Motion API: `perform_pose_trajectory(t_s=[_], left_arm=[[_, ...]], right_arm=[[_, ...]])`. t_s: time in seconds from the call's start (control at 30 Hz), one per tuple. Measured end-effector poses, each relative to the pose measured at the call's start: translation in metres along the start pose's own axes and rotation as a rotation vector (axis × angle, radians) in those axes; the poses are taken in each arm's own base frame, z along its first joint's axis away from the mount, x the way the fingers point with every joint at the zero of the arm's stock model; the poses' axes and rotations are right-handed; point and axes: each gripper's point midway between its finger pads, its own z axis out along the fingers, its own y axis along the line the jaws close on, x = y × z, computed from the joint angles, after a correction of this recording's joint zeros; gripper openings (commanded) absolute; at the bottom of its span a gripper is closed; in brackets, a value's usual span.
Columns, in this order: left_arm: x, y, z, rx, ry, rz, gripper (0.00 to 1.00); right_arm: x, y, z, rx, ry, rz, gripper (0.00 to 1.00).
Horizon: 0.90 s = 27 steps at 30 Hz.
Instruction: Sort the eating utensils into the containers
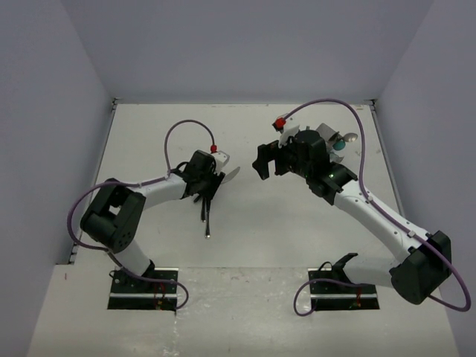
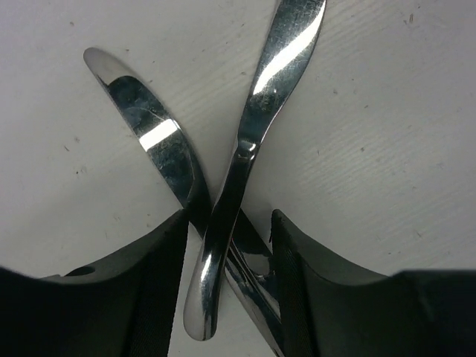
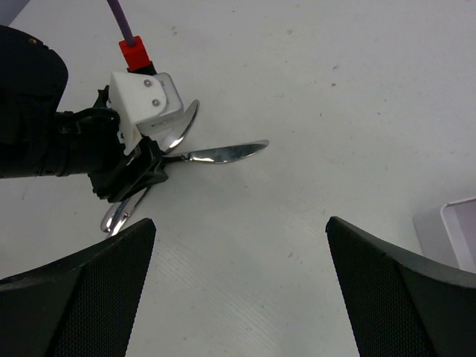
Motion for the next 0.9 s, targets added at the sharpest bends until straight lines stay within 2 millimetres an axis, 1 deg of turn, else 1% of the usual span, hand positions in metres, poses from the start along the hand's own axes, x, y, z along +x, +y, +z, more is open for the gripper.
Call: perform_pose_trajectory(t_s=[0.07,0.1,0.17,0.2,0.23,0.27,0.3,0.33,0.37,0.4,0.6,0.7,0.8,0.9], left_arm=[[0.0,0.001,0.006,0.0,0.016,0.02,0.45],[-0.001,0.002,0.009,-0.005,0.021,0.026,0.4],[-0.003,0.004,0.011,-0.014,0.022,0.038,0.34],[-0.004,0.004,0.011,-0.014,0.022,0.041,0.25],[-0.004,0.004,0.012,-0.016,0.024,0.044,0.2],[-0.005,0.005,0.013,-0.021,0.023,0.046,0.17],[-0.005,0.005,0.013,-0.02,0.024,0.051,0.11],[-0.006,0.006,0.014,-0.026,0.025,0.051,0.09],[-0.006,0.006,0.013,-0.031,0.026,0.053,0.02],[-0.006,0.006,0.013,-0.034,0.027,0.052,0.0],[-0.005,0.002,0.011,-0.042,0.031,0.067,0.0],[-0.006,-0.004,0.005,-0.033,0.033,0.082,0.0],[-0.014,-0.009,-0.006,-0.026,0.002,0.089,0.0],[-0.031,-0.011,-0.022,-0.022,-0.062,0.089,0.0]], right_arm=[[0.001,0.0,0.0,0.0,0.002,0.001,0.99],[0.001,0.0,0.0,0.0,0.002,0.001,0.99],[0.002,0.0,0.0,0.001,0.005,0.001,0.99],[0.002,0.0,0.0,0.001,0.006,0.002,0.99],[0.003,0.0,0.0,0.001,0.006,0.003,0.99],[0.003,0.0,0.0,0.001,0.006,0.003,0.99],[0.003,0.0,0.0,0.001,0.006,0.004,0.99],[0.003,0.0,0.0,0.001,0.006,0.004,0.99],[0.003,0.0,0.0,0.001,0.006,0.005,0.99],[0.003,0.0,0.0,0.001,0.006,0.005,0.99],[0.003,0.0,0.0,0.001,0.006,0.007,0.99],[0.005,-0.001,0.001,0.001,0.012,0.008,0.99],[0.01,-0.001,0.002,0.002,0.021,0.011,0.99],[0.014,-0.001,0.002,0.003,0.029,0.017,0.99]])
